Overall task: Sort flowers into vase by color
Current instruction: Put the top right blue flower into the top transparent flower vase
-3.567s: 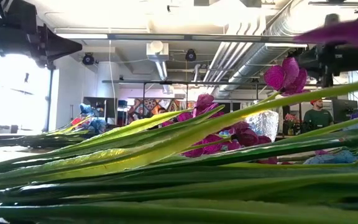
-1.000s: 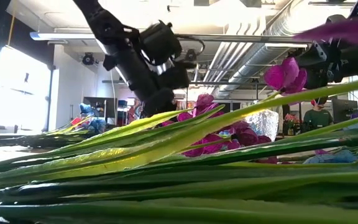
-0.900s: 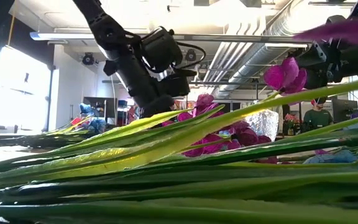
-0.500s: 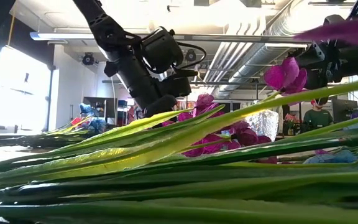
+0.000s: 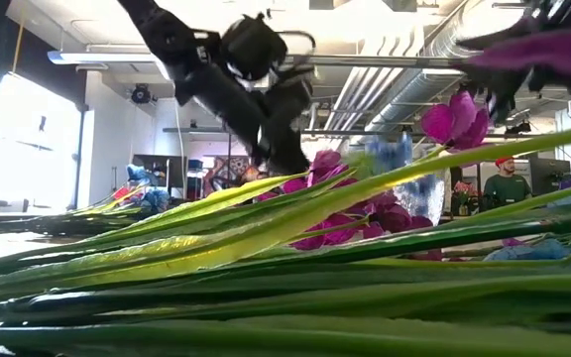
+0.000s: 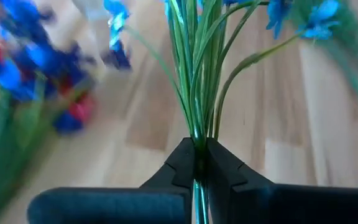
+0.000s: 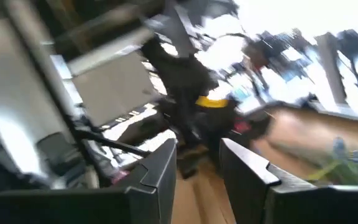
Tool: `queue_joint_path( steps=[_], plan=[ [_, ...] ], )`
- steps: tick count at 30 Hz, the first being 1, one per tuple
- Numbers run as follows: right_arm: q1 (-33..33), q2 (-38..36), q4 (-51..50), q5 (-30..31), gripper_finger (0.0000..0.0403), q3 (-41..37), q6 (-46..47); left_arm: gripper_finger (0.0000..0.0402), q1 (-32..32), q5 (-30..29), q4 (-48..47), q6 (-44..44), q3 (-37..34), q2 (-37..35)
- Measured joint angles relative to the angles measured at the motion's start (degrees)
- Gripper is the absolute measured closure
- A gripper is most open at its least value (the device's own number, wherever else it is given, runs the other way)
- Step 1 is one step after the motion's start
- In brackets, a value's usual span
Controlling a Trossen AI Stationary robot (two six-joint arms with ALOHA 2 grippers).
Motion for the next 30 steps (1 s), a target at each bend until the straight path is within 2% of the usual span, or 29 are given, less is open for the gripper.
queue_joint_path(
  steps=[6,8,12,15,18,22,30],
  plan=[
    [2.74,0.07,1.34,-0.21,0.026,0.04,-6.57,0.0396,-0.16,0.45,5.55,2.01,0.03,-6.63],
    [3.42,0.31,-0.54,1.24,0.0246,0.04,-6.58,0.0396,-0.17,0.61,7.11,3.02,-0.18,-8.32],
    [4.85,2.26,-3.7,6.55,0.0219,0.02,-5.33,0.0396,0.1,0.68,16.76,3.99,-0.91,-9.58],
    [5.25,5.16,-3.44,11.3,0.0208,0.01,-5.37,0.0396,0.7,2.35,23.2,3.0,-1.41,-9.42],
    [4.56,8.56,1.36,14.53,0.0205,0.0,-6.77,0.0396,0.72,4.37,27.88,1.89,-1.39,-8.65],
    [2.61,13.68,10.51,13.17,0.0205,0.74,-8.4,0.0397,-0.09,6.25,30.37,1.55,-1.39,-6.75],
    [-1.41,27.62,7.61,11.76,0.0205,12.09,-11.25,0.0396,-1.44,7.08,38.29,-1.64,-1.37,-1.18]
  ],
)
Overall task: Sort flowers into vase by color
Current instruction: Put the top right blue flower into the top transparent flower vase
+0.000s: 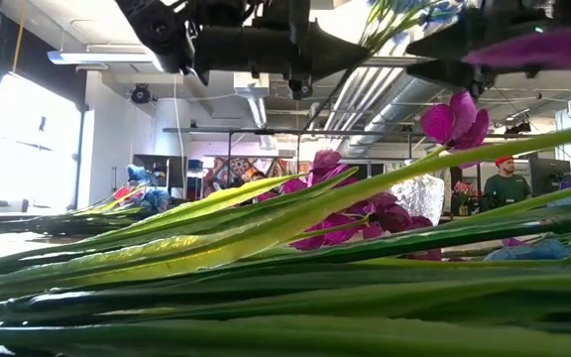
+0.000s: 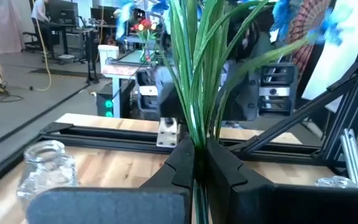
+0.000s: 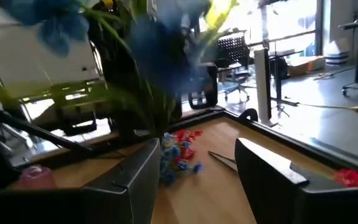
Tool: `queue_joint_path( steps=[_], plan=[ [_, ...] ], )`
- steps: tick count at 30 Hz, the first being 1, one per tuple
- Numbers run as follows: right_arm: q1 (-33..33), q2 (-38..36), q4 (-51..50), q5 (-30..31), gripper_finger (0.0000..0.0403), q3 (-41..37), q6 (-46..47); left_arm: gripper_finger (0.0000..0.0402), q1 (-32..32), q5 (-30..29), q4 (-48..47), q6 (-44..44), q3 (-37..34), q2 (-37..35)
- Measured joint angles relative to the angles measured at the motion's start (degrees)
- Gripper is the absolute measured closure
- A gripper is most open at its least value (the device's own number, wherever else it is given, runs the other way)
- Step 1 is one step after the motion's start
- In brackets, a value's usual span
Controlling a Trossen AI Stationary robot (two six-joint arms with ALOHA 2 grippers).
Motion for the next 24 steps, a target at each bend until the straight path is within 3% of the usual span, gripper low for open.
queue_joint_path(
  steps=[11,20,24],
  plan=[
    [-2.89,14.28,2.61,-0.61,0.0206,8.91,1.92,0.0395,-0.55,0.21,0.36,1.54,-0.04,0.41],
    [-2.22,11.73,-0.63,-3.7,0.0207,9.68,0.7,0.0394,-0.66,1.19,-0.21,2.31,0.1,0.4],
    [-2.27,10.64,-0.37,-5.64,0.0232,9.88,0.13,0.0394,-0.59,3.16,-0.7,1.49,0.24,0.43]
  ],
)
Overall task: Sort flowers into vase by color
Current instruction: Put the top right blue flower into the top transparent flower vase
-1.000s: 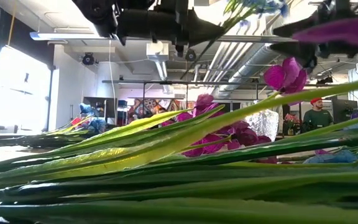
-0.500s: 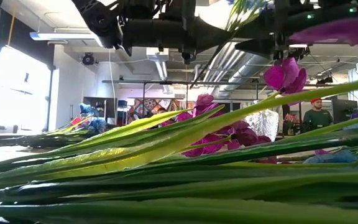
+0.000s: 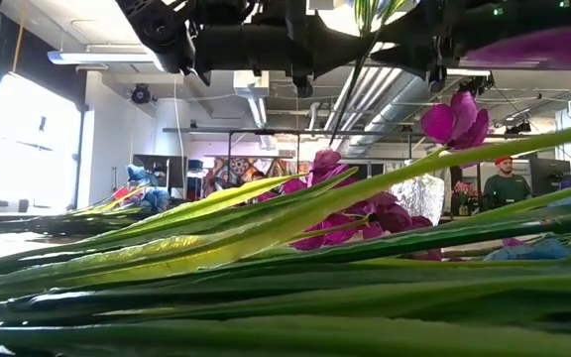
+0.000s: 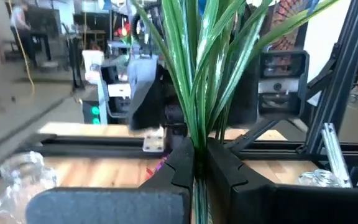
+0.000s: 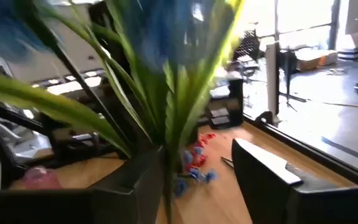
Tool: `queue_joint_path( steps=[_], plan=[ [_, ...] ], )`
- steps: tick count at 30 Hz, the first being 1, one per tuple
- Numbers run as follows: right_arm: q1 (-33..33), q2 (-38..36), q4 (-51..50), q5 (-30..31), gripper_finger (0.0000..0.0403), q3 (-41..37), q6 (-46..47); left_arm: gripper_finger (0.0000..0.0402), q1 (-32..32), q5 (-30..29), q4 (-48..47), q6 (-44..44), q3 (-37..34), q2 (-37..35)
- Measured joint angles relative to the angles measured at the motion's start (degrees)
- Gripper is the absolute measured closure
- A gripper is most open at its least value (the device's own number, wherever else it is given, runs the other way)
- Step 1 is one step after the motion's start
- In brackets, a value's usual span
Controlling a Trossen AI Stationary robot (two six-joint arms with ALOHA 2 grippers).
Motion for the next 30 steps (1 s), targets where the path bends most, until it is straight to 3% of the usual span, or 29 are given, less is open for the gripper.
queue_joint_path(
  steps=[5,9,17,22,26,30],
  plan=[
    [-0.67,0.55,-0.13,-4.96,0.0316,1.84,-0.93,0.0389,0.15,0.19,-2.79,-2.89,-0.22,0.43],
    [-0.67,0.63,-3.57,-5.44,0.0391,3.2,-1.06,0.0376,0.37,0.16,-2.76,-5.6,-0.22,0.32],
    [-1.17,0.26,-9.48,0.42,0.04,4.58,-0.4,0.0343,0.48,-0.64,-3.26,-5.84,-0.17,0.28],
    [-3.38,-0.44,-26.87,5.23,0.0401,12.27,-0.83,0.0317,0.92,-1.1,-7.05,-4.43,-0.13,0.19],
    [-6.65,-0.5,-40.98,12.75,0.0402,20.45,-2.83,0.0302,1.44,0.07,-11.99,-4.41,-0.15,0.16],
    [-11.04,-0.51,-50.83,14.14,0.0402,27.61,-5.24,0.03,1.3,0.25,-13.72,-4.22,-0.15,0.16]
  ],
)
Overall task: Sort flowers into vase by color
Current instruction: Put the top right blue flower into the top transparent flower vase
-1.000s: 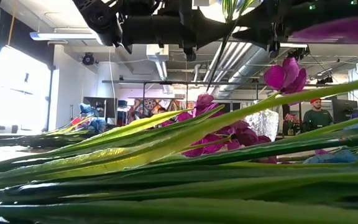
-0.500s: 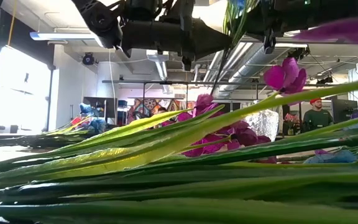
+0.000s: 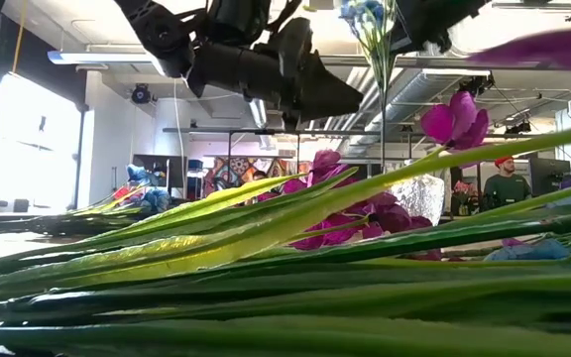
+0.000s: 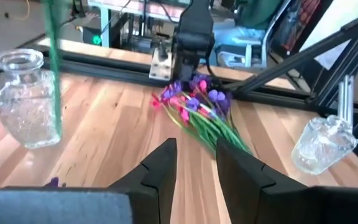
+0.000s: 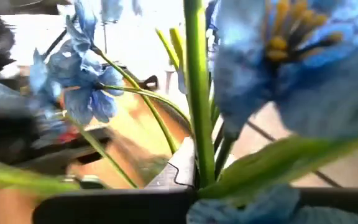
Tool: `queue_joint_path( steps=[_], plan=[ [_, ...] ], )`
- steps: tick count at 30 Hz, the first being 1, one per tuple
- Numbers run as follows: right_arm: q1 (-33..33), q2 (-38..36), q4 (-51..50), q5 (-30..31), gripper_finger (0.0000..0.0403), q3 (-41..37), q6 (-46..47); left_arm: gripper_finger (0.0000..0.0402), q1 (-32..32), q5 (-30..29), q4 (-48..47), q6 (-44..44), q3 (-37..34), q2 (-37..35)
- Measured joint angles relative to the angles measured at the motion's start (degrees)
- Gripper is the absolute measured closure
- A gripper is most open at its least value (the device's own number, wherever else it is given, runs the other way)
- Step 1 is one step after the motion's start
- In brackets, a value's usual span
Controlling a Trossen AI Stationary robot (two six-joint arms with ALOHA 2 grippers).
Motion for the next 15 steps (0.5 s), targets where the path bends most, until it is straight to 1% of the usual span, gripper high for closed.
queue_joint_path(
  steps=[4,10,15],
  plan=[
    [-5.72,-0.24,-4.27,0.26,0.0402,3.82,-1.76,0.03,-0.91,-0.54,-0.09,1.73,0.0,0.0],
    [-14.71,-3.44,-8.14,-0.68,0.0403,3.99,0.75,0.03,-1.77,-1.56,-0.5,2.4,0.0,0.0],
    [-18.98,-6.49,-8.75,-4.98,0.0403,3.99,0.77,0.03,-1.84,-1.6,-0.65,2.67,0.0,0.0]
  ],
)
